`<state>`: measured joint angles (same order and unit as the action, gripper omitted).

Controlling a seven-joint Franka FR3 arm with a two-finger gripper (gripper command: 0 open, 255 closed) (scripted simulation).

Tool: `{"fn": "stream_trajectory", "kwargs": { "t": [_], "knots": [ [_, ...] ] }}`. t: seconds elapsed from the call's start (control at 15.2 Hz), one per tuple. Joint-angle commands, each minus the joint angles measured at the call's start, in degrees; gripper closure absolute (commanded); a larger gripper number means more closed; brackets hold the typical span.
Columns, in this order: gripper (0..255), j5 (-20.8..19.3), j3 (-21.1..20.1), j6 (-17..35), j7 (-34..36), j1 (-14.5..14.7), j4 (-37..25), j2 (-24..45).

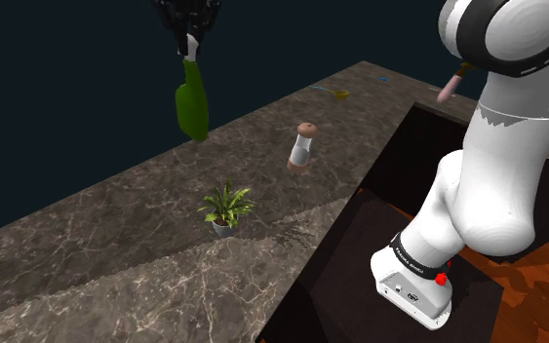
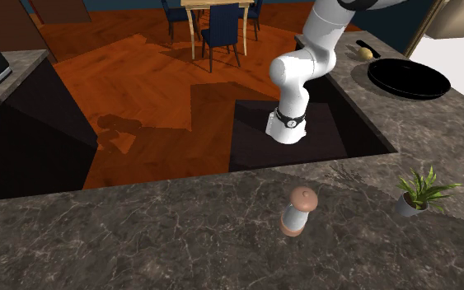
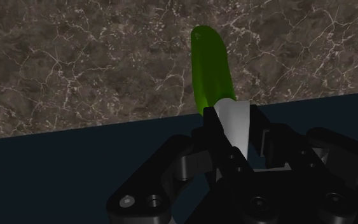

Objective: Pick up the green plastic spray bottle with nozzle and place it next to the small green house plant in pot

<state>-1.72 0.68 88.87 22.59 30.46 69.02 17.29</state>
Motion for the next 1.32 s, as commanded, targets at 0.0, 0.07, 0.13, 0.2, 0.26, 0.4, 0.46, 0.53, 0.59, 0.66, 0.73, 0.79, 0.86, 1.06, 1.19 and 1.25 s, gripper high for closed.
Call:
{"fn": "stream_trajectory", "kwargs": {
  "t": [0.0, 0.07, 0.13, 0.2, 0.26, 0.4, 0.46, 0.53, 0.59, 0.66, 0.73, 0.79, 0.86, 1.06, 1.19, 1.25],
  "knots": [
    [255, 0.0, 0.01, 2.02, 0.0, -0.04, 2.7, -0.74],
    [255, 0.0, 0.01, 2.94, 0.03, -0.04, 3.92, -1.04],
    [255, -0.01, 0.01, 3.85, 0.06, -0.04, 5.11, -1.32],
    [255, -0.01, 0.01, 4.74, 0.08, -0.04, 6.25, -1.57],
    [255, -0.02, 0.01, 5.62, 0.11, -0.04, 7.36, -1.79],
    [255, -0.03, 0.01, 7.34, 0.16, -0.04, 9.47, -2.18],
    [255, -0.03, 0.01, 8.19, 0.19, -0.04, 10.48, -2.35],
    [255, -0.04, 0.01, 9.03, 0.21, -0.04, 11.47, -2.49],
    [255, -0.04, 0.01, 9.85, 0.24, -0.04, 12.42, -2.62],
    [255, -0.05, 0.01, 10.67, 0.26, -0.04, 13.35, -2.73],
    [255, -0.05, 0.01, 11.48, 0.28, -0.05, 14.25, -2.83],
    [255, -0.06, 0.01, 12.28, 0.31, -0.05, 15.13, -2.9],
    [255, -0.06, 0.01, 13.08, 0.33, -0.05, 15.99, -2.96],
    [255, -0.08, 0.01, 15.43, 0.4, -0.05, 18.43, -3.05],
    [255, -0.09, 0.01, 16.96, 0.45, -0.05, 19.95, -3.04],
    [255, -0.1, 0.01, 17.72, 0.47, -0.06, 20.68, -3.02]
  ]
}}
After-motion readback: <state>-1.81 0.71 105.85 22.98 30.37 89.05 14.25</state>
